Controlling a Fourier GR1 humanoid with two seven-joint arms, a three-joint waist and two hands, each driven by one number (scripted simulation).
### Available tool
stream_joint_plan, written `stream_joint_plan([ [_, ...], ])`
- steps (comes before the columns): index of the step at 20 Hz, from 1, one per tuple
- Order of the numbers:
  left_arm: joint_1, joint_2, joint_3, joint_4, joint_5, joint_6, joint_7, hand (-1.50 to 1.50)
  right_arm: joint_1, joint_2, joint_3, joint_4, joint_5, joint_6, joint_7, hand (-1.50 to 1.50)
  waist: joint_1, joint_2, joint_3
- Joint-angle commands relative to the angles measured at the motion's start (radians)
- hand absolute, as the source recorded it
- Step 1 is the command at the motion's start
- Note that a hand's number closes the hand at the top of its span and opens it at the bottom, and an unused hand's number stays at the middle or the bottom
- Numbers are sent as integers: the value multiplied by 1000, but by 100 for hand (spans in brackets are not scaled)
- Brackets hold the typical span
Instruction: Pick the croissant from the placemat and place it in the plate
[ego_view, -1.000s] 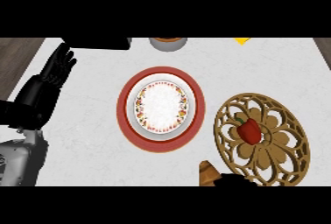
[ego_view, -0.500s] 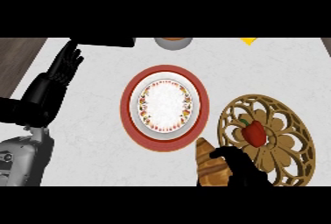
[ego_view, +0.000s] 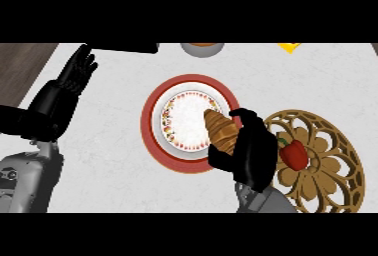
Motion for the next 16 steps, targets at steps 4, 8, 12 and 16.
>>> stream_joint_plan([
  [4, -20, 3, 2, 39, -6, -12, -23, 0, -247, 17, -86, 299, -220, -261, 51, -150, 9, 1, 2],
  [8, -40, 3, 12, 32, 0, -4, 0, 0, -332, 17, -106, 421, -254, -441, -27, -150, 4, -5, 2],
  [12, -28, -22, -21, 17, -34, 25, 20, 0, -402, 17, -107, 489, -261, -624, -15, -150, -6, -15, 1],
  [16, 6, -24, -11, 15, -17, 11, -2, 0, -427, 17, -92, 523, -347, -795, -50, -150, -19, -19, 1],
])
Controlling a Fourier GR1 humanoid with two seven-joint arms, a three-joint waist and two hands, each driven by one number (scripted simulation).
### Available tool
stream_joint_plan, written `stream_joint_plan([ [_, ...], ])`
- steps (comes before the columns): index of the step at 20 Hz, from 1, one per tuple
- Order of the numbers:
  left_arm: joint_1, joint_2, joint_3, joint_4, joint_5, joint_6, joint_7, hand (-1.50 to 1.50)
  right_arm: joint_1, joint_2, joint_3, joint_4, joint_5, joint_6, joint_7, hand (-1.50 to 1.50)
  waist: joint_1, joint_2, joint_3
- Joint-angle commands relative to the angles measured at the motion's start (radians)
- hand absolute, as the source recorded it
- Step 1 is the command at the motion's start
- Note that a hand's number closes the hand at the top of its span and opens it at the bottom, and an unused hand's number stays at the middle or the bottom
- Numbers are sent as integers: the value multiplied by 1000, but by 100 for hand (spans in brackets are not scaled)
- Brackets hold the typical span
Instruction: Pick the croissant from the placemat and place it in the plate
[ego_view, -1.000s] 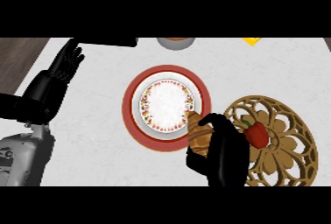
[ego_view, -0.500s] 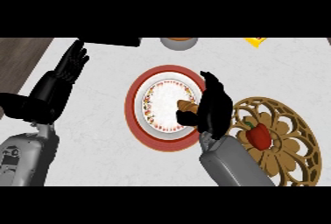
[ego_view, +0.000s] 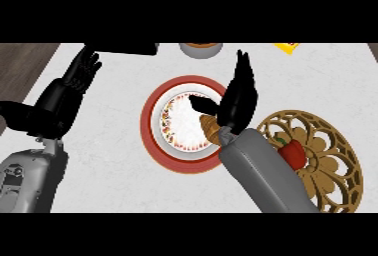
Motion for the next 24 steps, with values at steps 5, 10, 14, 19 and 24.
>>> stream_joint_plan([
  [5, 38, 22, 43, 13, 1, 0, -19, 0, -1, 5, 32, 12, -58, -326, 73, -150, -68, -19, -2],
  [10, 80, 30, 58, -38, -3, 8, -12, 0, 199, 5, 67, -94, -38, -423, -27, -150, -94, -24, -1],
  [14, 88, 49, 89, -33, 24, -19, 15, 0, 390, -24, 119, -310, 39, -361, -51, -150, -104, -26, -2],
  [19, 114, 28, 86, -44, -3, -1, -22, 0, 641, -148, 193, -573, 1, -314, -92, -150, -105, -25, -2],
  [24, 116, -2, 66, -30, -19, -7, -43, 0, 804, -213, 215, -736, 34, -289, -145, -150, -106, -23, -2],
])
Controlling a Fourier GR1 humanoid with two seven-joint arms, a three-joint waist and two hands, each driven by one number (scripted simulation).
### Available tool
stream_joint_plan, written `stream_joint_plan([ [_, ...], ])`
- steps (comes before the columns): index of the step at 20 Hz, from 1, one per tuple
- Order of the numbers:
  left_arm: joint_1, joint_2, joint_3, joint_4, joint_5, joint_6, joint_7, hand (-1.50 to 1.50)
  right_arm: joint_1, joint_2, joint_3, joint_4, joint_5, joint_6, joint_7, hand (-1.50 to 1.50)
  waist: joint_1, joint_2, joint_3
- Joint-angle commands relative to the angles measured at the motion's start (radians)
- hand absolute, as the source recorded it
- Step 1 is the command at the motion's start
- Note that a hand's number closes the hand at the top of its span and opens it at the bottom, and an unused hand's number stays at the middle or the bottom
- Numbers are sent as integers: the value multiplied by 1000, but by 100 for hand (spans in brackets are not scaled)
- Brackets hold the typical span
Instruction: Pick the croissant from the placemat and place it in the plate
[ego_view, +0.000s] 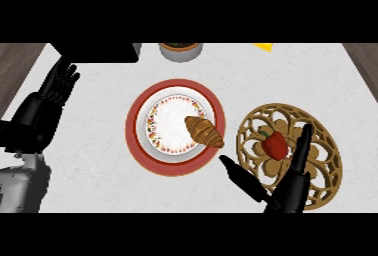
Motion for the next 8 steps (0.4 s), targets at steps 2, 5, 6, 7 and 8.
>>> stream_joint_plan([
  [2, 23, -25, -16, -65, -24, 11, 30, 0, 147, -68, 15, -165, -27, 31, -47, -150, 3, 1, 0],
  [5, 2, 0, 24, -62, 18, -19, 53, 0, 199, -183, 26, -129, -131, -82, -131, -150, 6, 2, 1],
  [6, 22, -21, -7, -55, -17, -8, 42, 0, 243, -149, 82, -105, -104, -126, -176, -150, 5, 2, 0],
  [7, 20, 0, 26, 8, -15, -30, -37, 0, 292, -113, 47, -199, -2, -5, -129, -150, 0, 2, 0],
  [8, -50, -13, 22, 41, -29, 3, 8, 0, 284, -144, 1, -208, -25, -4, -127, -150, -2, 2, 0],
])
